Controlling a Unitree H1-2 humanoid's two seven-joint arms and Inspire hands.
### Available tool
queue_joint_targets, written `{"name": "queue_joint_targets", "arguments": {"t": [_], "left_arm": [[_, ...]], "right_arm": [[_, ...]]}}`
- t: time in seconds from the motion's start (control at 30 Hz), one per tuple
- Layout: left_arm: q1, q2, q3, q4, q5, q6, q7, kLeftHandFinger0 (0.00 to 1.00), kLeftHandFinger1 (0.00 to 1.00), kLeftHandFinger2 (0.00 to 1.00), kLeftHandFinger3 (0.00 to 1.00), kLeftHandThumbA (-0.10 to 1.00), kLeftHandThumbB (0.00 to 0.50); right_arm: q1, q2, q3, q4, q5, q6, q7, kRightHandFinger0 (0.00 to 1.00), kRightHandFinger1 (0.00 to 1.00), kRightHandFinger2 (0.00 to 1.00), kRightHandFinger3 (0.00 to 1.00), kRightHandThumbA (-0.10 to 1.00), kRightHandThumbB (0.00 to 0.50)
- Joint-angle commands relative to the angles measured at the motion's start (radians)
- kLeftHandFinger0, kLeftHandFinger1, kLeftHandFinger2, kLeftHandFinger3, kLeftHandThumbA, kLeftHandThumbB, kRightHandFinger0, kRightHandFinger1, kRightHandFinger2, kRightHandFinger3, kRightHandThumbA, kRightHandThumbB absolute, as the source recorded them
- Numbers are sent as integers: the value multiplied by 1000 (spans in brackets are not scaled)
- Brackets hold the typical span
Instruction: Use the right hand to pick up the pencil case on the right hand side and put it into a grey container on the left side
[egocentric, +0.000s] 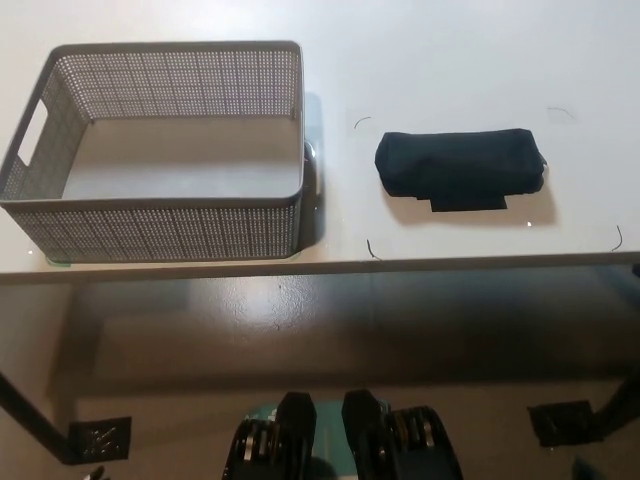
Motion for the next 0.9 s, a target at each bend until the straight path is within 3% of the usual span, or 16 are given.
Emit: {"name": "queue_joint_targets", "arguments": {"t": [0.0,0.07,0.13,0.17,0.33,0.43,0.5,0.6,0.67,0.73,0.87], "left_arm": [[5,80,-7,-121,51,-108,-44,1000,1000,1000,1000,1000,380],[-6,79,-8,-111,56,-112,-41,1000,1000,1000,1000,1000,372],[-26,83,-11,-89,73,-132,-34,1000,1000,1000,1000,1000,332],[-29,83,-11,-88,75,-130,-33,1000,1000,1000,1000,1000,332],[-44,85,-14,-47,86,-119,-27,1000,1000,1000,1000,1000,364],[-37,90,-13,-24,75,-130,-32,1000,1000,1000,1000,1000,371],[-31,91,-12,-18,73,-140,-32,1000,1000,1000,1000,1000,377],[-18,94,-12,-12,71,-157,-32,1000,1000,1000,1000,1000,364],[-9,95,-11,-10,70,-162,-33,1000,1000,1000,1000,1000,363],[-5,100,-10,-11,79,-152,-33,1000,1000,1000,1000,1000,382],[-6,105,-8,-7,76,-141,-38,1000,1000,1000,1000,1000,395]], "right_arm": [[25,-58,-58,-270,-64,-138,-20,1000,1000,1000,1000,830,170],[21,-63,-73,-314,-77,-120,-28,1000,1000,1000,1000,820,184],[11,-75,-93,-370,-78,-103,-29,1000,1000,1000,1000,830,195],[5,-78,-100,-384,-79,-102,-30,1000,1000,1000,1000,786,191],[-48,-120,-148,-490,-91,-40,-27,1000,1000,1000,1000,824,270],[-100,-175,-162,-514,-109,3,1,1000,1000,1000,1000,850,275],[-144,-213,-168,-531,-121,24,14,1000,1000,1000,1000,798,277],[-248,-284,-169,-574,-152,139,37,1000,1000,1000,1000,812,352],[-301,-314,-165,-583,-187,176,45,1000,1000,1000,1000,836,374],[-441,-381,-146,-592,-259,256,83,1000,1000,1000,1000,944,446],[-639,-436,-84,-582,-313,390,148,1000,1000,1000,1000,985,500]]}}
